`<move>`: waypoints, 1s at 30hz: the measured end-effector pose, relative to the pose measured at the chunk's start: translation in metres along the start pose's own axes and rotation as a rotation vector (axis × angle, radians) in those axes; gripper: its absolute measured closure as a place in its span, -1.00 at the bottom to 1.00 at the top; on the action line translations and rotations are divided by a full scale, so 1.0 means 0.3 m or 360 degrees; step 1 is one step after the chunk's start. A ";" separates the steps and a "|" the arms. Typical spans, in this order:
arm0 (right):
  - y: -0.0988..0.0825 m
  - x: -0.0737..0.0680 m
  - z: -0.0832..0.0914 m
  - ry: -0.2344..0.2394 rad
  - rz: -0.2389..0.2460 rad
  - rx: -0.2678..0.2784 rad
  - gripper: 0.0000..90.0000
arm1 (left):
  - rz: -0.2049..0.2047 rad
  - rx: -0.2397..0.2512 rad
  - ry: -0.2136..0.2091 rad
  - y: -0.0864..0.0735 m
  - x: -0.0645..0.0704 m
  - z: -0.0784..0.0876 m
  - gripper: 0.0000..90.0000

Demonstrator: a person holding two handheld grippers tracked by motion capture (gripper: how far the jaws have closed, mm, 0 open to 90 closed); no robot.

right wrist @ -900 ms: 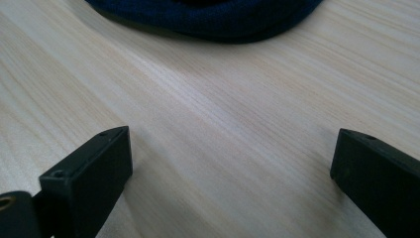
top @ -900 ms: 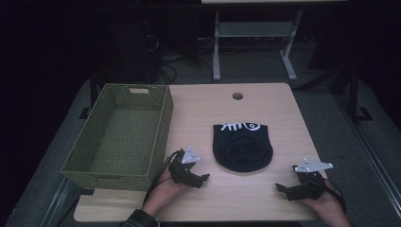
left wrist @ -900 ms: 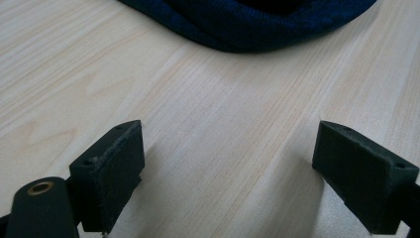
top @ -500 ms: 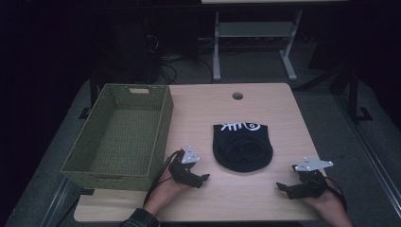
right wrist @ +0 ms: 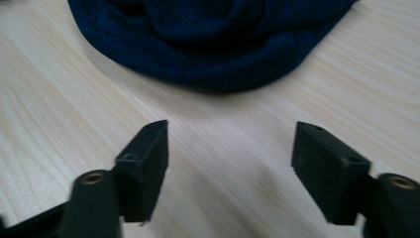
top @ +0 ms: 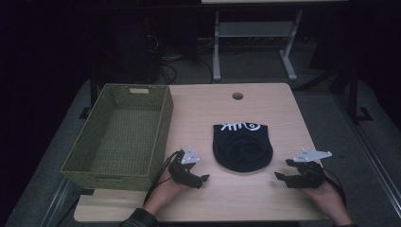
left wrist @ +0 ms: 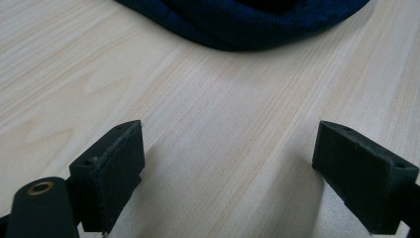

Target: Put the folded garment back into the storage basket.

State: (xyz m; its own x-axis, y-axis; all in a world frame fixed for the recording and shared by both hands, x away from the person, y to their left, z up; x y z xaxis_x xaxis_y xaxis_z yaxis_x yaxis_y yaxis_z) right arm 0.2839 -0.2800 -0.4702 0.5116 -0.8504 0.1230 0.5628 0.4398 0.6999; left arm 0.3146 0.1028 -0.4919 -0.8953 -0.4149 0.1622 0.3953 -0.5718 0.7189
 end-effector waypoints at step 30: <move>0.220 0.065 -0.047 0.0106 0.0035 0.0092 1.00 | -0.0007 -0.0012 0.0003 -0.002 0.000 0.004 -0.74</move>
State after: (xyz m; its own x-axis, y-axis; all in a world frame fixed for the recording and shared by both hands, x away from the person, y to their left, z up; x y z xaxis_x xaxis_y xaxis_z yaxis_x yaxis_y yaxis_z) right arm 0.3402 -0.2634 -0.4316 0.5666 -0.8187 0.0932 0.5134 0.4392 0.7372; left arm 0.3140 0.1038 -0.4915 -0.8966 -0.4137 0.1582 0.3931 -0.5786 0.7146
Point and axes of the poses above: each handheld gripper's, and its own axes: z roughly backward along the jaws, y roughly out of its top, x roughly to its right, the point moved 2 cm from there along -z, roughly forward along the jaws, and after that the axes turned 13 degrees about -y, right-handed, at the moved point
